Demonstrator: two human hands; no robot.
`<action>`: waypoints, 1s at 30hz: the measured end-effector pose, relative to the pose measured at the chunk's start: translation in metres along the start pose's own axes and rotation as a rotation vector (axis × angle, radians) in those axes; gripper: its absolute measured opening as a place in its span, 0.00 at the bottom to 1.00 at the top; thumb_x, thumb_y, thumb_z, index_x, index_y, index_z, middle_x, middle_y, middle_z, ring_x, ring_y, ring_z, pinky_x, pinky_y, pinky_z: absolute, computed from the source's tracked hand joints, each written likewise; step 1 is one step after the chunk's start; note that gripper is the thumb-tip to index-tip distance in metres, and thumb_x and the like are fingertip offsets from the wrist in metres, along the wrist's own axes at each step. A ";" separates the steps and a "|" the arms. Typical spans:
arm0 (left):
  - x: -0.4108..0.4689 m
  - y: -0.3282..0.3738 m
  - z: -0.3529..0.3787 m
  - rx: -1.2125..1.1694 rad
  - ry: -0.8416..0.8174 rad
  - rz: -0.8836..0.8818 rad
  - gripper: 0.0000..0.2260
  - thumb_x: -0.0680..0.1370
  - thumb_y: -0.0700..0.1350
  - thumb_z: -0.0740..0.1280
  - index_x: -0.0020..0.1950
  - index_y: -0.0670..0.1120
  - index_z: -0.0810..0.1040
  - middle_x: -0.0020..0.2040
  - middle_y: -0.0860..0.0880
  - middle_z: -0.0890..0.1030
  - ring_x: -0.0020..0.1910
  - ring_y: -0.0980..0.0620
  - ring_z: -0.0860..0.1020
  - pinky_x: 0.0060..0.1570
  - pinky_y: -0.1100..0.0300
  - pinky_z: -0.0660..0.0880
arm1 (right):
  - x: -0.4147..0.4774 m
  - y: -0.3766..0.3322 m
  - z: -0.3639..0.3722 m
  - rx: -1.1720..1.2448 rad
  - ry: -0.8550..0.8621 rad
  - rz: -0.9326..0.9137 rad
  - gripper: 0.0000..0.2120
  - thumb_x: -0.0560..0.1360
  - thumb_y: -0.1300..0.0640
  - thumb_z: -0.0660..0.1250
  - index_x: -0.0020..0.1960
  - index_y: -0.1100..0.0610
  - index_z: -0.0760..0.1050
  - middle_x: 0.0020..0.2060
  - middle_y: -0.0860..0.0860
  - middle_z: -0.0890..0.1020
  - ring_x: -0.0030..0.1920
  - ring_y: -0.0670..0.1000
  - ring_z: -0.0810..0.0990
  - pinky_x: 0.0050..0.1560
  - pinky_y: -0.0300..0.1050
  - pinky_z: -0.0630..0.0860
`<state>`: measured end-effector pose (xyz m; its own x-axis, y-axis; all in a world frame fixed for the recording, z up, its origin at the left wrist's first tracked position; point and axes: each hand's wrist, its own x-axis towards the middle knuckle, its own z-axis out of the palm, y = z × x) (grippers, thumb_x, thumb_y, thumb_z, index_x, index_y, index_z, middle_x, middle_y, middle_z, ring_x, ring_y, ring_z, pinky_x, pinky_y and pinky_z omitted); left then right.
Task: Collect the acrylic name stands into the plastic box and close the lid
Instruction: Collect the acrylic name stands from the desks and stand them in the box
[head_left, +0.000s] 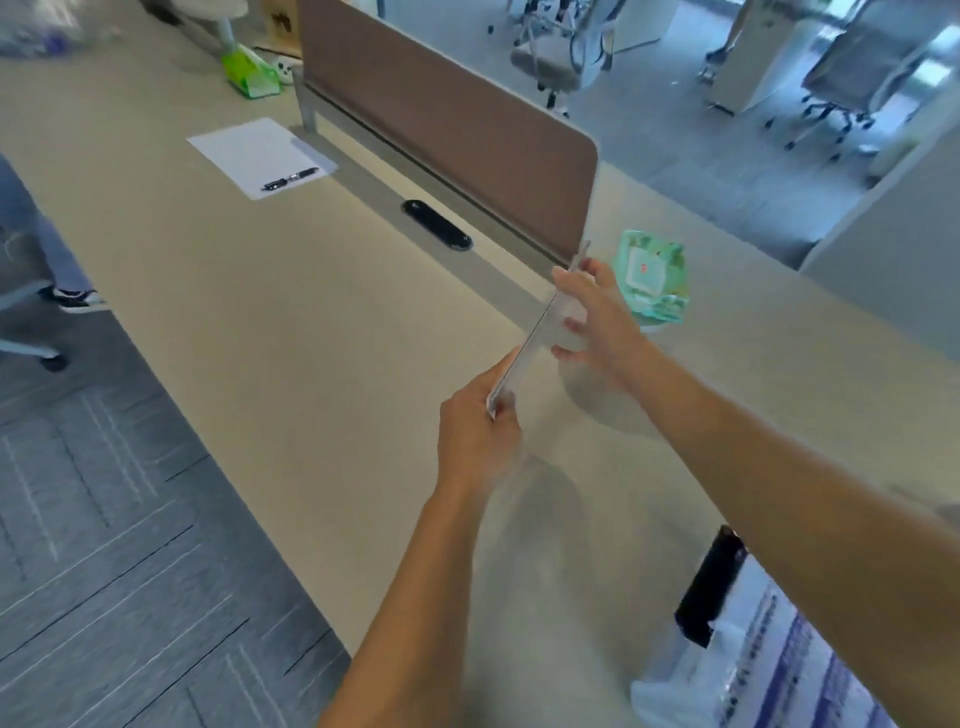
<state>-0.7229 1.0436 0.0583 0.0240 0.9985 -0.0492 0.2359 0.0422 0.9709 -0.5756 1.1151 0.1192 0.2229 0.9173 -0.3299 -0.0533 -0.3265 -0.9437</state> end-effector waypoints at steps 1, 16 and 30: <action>-0.018 0.010 0.007 0.016 -0.020 0.021 0.19 0.80 0.39 0.59 0.65 0.56 0.78 0.32 0.56 0.75 0.27 0.58 0.72 0.29 0.64 0.70 | -0.021 -0.001 -0.016 0.023 0.016 -0.007 0.23 0.73 0.44 0.70 0.64 0.43 0.65 0.54 0.44 0.73 0.58 0.55 0.71 0.57 0.61 0.74; -0.225 0.105 0.094 -0.205 -0.823 0.030 0.27 0.70 0.61 0.72 0.69 0.62 0.73 0.71 0.57 0.72 0.68 0.55 0.73 0.63 0.46 0.74 | -0.273 -0.002 -0.239 0.100 0.266 -0.183 0.25 0.64 0.45 0.73 0.59 0.46 0.72 0.54 0.43 0.77 0.50 0.55 0.75 0.51 0.62 0.78; -0.250 0.112 0.134 -0.304 -1.118 -0.202 0.30 0.69 0.54 0.72 0.70 0.60 0.69 0.59 0.45 0.77 0.58 0.40 0.77 0.63 0.43 0.74 | -0.327 0.009 -0.265 -0.063 0.423 -0.137 0.27 0.66 0.43 0.70 0.63 0.48 0.69 0.56 0.45 0.76 0.52 0.53 0.76 0.47 0.54 0.78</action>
<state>-0.5726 0.7943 0.1480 0.8876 0.3931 -0.2400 0.0948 0.3539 0.9305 -0.3915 0.7515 0.2252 0.6032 0.7831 -0.1512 0.0607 -0.2341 -0.9703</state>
